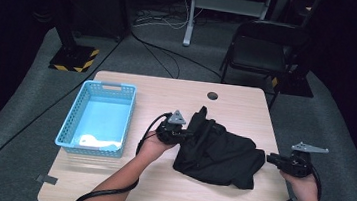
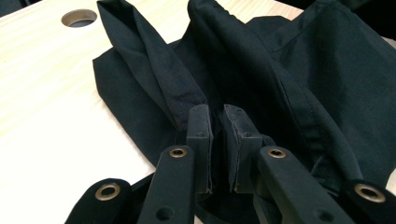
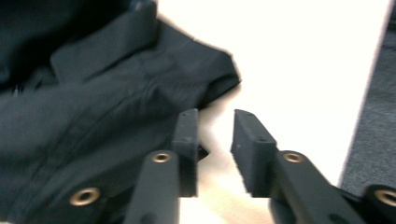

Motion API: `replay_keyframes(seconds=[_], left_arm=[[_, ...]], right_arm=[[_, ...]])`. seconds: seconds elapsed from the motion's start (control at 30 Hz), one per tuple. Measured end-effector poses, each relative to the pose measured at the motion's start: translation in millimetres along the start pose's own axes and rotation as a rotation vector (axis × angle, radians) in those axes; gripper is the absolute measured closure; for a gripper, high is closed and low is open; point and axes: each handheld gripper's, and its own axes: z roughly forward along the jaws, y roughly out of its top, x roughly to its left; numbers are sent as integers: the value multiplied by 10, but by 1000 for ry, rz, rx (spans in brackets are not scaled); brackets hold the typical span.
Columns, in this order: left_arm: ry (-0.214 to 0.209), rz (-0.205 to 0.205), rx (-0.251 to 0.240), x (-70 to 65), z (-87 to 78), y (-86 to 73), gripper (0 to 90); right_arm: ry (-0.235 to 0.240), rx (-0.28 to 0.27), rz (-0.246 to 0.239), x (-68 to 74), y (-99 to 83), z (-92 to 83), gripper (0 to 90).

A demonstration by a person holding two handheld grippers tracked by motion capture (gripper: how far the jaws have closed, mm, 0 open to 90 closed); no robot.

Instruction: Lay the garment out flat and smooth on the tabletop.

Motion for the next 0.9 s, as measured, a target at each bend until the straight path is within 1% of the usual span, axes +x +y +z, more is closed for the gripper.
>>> replay_keyframes(seconds=[0.03, 0.1, 0.17, 0.3, 0.37, 0.47, 0.5, 0.57, 0.63, 0.7, 0.77, 0.9], left_arm=[[-3, 1, 1, -1, 8, 1, 813], [-5, 0, 3, -5, 22, 4, 813], [-7, 2, 3, -4, 32, 5, 813], [-13, 2, 6, -11, 46, 0, 813], [-12, 4, 8, -13, 44, -3, 813], [-12, 2, 6, -8, 30, -10, 813], [-11, 2, 7, -8, 24, -11, 813], [-10, 0, 7, -12, 13, -9, 815], [-5, 11, 15, -21, -8, -4, 817], [0, 15, 15, -19, -37, 5, 819], [7, 12, 15, -13, -67, 11, 820], [22, 20, 25, -5, -132, -16, 824]], right_arm=[[-9, -17, 12, -8, 18, -25, 654], [-12, -50, 19, 4, 67, -48, 605], [-1, -75, 18, 59, 128, -33, 569], [38, -81, -6, 189, 200, 70, 508], [52, -70, -45, 292, 216, 139, 495], [65, -47, -93, 408, 207, 211, 484], [62, -34, -108, 445, 196, 239, 483], [53, 11, -145, 498, 162, 295, 491], [44, 55, -169, 511, 105, 349, 494], [42, 95, -177, 498, 33, 400, 496], [43, 121, -185, 478, -37, 434, 496], [36, 135, -206, 439, -98, 445, 495]])
